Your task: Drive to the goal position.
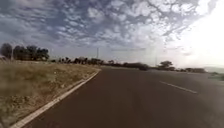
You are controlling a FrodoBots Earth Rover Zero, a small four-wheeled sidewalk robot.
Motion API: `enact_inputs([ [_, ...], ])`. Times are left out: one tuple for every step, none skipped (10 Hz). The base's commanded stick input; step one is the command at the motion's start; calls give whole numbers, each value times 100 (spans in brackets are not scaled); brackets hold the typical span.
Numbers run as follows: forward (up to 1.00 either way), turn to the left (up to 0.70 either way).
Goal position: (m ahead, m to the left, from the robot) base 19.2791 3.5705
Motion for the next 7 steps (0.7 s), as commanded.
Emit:
enact_inputs([
  [60,0],
  [60,0],
  [60,0],
  [60,0],
  [60,0],
  [60,0],
  [60,0],
])
